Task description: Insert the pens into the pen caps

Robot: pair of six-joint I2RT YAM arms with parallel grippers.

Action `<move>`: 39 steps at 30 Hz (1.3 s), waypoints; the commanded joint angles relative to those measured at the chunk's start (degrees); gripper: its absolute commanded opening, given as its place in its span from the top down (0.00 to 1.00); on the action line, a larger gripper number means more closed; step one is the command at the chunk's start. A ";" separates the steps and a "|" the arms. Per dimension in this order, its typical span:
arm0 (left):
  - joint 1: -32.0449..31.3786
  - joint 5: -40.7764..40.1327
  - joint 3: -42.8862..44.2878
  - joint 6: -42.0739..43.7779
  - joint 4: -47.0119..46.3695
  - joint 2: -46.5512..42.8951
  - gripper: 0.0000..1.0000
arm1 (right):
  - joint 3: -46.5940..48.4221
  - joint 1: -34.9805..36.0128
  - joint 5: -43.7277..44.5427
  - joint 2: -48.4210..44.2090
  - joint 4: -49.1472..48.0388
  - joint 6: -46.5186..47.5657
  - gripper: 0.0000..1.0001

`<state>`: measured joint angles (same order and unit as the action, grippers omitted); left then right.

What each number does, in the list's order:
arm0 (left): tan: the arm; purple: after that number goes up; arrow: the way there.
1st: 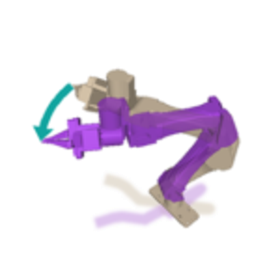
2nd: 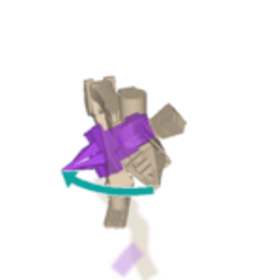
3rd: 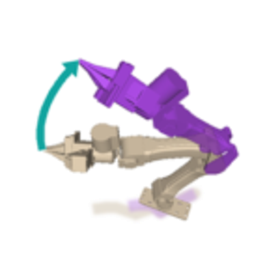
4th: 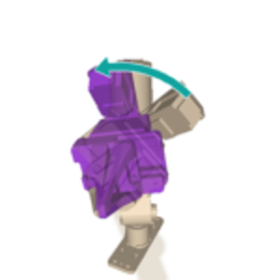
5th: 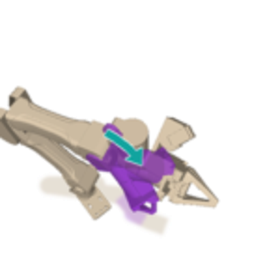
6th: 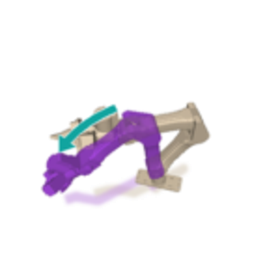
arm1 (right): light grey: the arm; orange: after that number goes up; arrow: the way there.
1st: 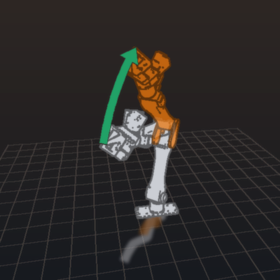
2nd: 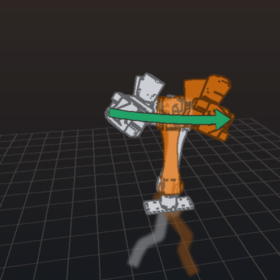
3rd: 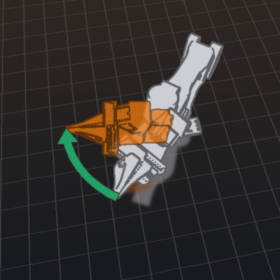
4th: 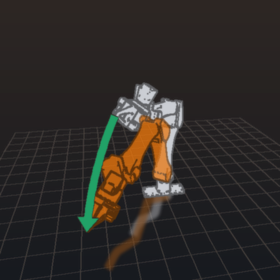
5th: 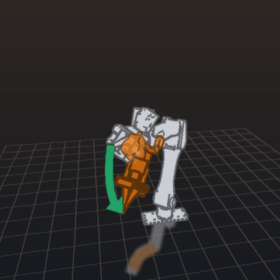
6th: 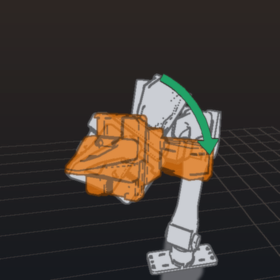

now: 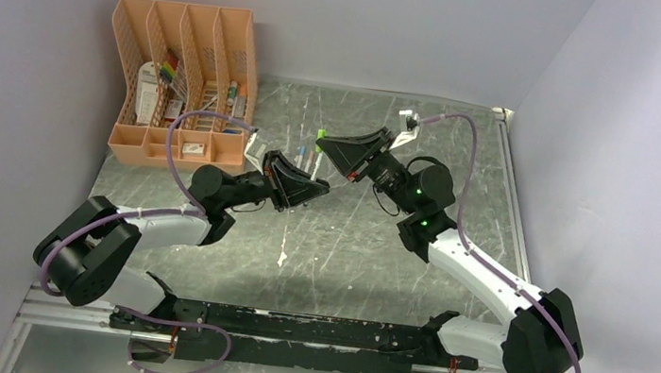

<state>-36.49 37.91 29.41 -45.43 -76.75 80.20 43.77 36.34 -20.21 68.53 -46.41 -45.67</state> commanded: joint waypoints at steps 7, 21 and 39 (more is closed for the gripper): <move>-0.41 0.45 1.64 0.59 -2.69 -0.74 0.93 | 2.02 -0.40 1.24 -2.46 1.04 3.84 1.00; -0.51 1.29 1.47 0.34 -2.77 -1.05 0.93 | 1.90 -0.92 0.64 -2.15 -0.21 3.89 1.00; -0.51 1.20 2.36 -0.70 -4.11 -0.41 0.93 | 2.26 -0.89 -0.22 -1.38 0.72 4.89 1.00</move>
<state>-36.51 38.02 29.95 -45.91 -77.03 79.31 45.10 35.79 -19.75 66.74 -44.69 -41.43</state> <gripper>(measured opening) 0.167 0.133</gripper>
